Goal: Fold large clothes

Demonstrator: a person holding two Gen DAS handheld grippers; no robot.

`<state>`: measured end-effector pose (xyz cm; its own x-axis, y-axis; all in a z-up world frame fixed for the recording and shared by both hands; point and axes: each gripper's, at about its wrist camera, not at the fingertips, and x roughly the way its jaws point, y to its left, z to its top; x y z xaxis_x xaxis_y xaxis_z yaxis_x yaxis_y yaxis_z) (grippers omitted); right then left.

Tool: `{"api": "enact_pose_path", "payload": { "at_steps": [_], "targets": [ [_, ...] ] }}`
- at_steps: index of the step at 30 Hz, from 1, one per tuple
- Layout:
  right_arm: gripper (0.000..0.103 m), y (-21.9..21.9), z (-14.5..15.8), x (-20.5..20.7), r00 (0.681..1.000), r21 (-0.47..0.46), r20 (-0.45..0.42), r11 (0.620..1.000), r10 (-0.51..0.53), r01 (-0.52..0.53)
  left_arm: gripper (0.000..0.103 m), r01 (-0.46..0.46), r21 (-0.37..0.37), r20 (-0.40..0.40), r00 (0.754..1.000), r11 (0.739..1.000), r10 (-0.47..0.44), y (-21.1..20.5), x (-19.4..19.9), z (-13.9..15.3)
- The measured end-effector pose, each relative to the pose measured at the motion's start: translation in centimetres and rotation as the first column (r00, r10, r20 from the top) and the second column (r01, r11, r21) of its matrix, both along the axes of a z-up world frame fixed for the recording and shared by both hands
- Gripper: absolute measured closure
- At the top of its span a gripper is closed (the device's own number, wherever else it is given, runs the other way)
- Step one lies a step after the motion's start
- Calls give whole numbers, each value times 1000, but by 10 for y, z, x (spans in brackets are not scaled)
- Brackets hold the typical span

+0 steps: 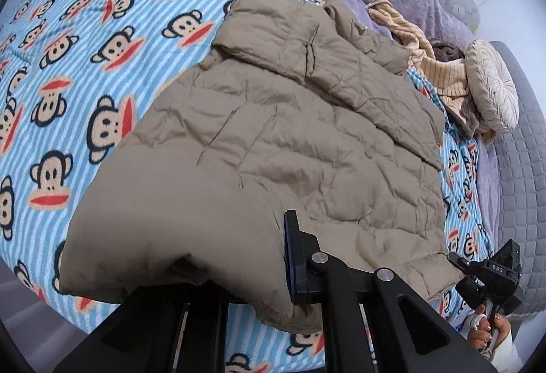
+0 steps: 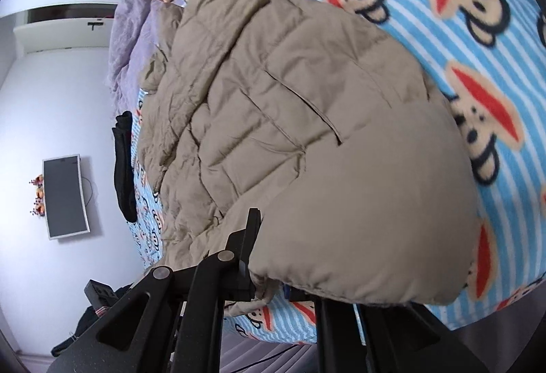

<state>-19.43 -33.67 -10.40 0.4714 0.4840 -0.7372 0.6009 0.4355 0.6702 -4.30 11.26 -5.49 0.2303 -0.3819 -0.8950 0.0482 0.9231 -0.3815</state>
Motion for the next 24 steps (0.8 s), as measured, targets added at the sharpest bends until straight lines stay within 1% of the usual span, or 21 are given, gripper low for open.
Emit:
{"api": "enact_pose_path", "payload": {
  "at_steps": [5,9,13,17,21,24],
  "targets": [
    [92,-12,34,36,994,-64,74,995,76,-71,90,-33,1,74,997,999,33,-13,21,32],
    [92,-18,61,67,981,-148,120,980,154,-136,90,-69,-25,141,987,997,72,-20,40,58],
    [92,-30,84,91,968,-195,177,970,180,-145,90,-77,-56,191,978,995,86,-24,69,75],
    [92,-37,103,121,958,-251,216,959,187,-131,90,-52,-66,226,972,996,66,-32,104,81],
    [92,-39,121,158,946,-314,240,940,216,-135,90,-39,-57,243,969,998,52,-40,142,82],
    [92,-43,128,190,941,-357,248,925,230,-132,90,-32,-43,255,966,999,41,-47,174,78]
  ]
}}
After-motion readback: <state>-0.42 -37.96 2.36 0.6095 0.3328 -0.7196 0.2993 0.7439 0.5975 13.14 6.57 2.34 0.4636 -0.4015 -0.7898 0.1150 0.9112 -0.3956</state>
